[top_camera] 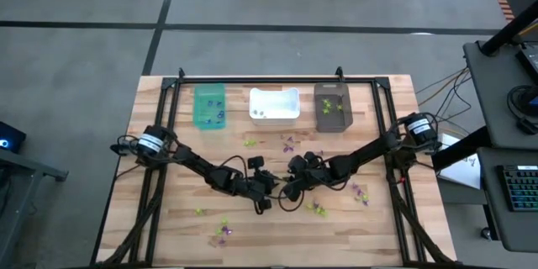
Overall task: Sort Halloween decoration
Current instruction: Put the green spider toy into the black bin
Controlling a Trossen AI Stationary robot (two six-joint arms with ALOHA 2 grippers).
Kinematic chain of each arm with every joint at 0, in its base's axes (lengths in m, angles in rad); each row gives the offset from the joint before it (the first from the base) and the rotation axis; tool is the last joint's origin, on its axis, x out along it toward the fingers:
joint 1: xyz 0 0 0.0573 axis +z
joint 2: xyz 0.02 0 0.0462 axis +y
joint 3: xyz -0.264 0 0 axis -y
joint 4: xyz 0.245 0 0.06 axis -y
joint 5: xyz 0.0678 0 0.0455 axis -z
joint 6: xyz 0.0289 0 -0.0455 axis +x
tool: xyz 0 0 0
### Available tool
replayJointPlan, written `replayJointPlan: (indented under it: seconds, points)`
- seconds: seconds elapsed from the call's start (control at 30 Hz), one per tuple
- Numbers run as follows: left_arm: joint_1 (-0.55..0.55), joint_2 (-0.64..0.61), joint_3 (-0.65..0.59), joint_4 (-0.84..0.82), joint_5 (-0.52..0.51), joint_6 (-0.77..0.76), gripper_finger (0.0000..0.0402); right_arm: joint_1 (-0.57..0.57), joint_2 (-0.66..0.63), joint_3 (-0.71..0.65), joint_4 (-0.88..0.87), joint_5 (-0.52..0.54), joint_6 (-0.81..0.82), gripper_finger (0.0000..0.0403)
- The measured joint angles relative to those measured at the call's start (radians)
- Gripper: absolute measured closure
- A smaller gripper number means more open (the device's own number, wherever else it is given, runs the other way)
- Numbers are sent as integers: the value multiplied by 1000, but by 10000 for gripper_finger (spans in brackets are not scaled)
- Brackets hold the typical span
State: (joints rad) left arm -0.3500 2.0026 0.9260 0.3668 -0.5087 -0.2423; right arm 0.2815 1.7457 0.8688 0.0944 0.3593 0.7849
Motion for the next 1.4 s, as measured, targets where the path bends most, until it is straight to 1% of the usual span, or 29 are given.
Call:
replayJointPlan:
  seconds: [0.1,0.2,0.23,0.33,0.47,0.73,0.97,1.1,1.3,1.4]
  points:
    - [-11,-36,0,9,2,24,323,-1,-3,0,1,0,-9,258]
    - [-14,-45,1,11,1,65,328,-1,-3,0,0,-1,-12,262]
    - [-14,-45,1,12,1,77,336,-1,-3,0,0,-1,-13,263]
    - [-15,-41,1,31,0,101,386,-1,-3,0,0,-1,-23,264]
    - [-7,-26,-1,30,-3,101,399,-1,-3,0,1,-1,-23,260]
    - [11,22,-3,44,-7,66,401,-1,-3,0,9,-12,27,257]
    - [16,46,-3,55,-13,49,401,-9,-3,0,22,-34,76,244]
    - [16,50,-3,56,-13,42,402,-23,2,0,26,-58,99,235]
    - [16,50,-3,54,-12,42,402,-46,11,0,28,-126,135,227]
    - [16,50,-3,53,-9,42,402,-47,11,0,35,-133,135,227]
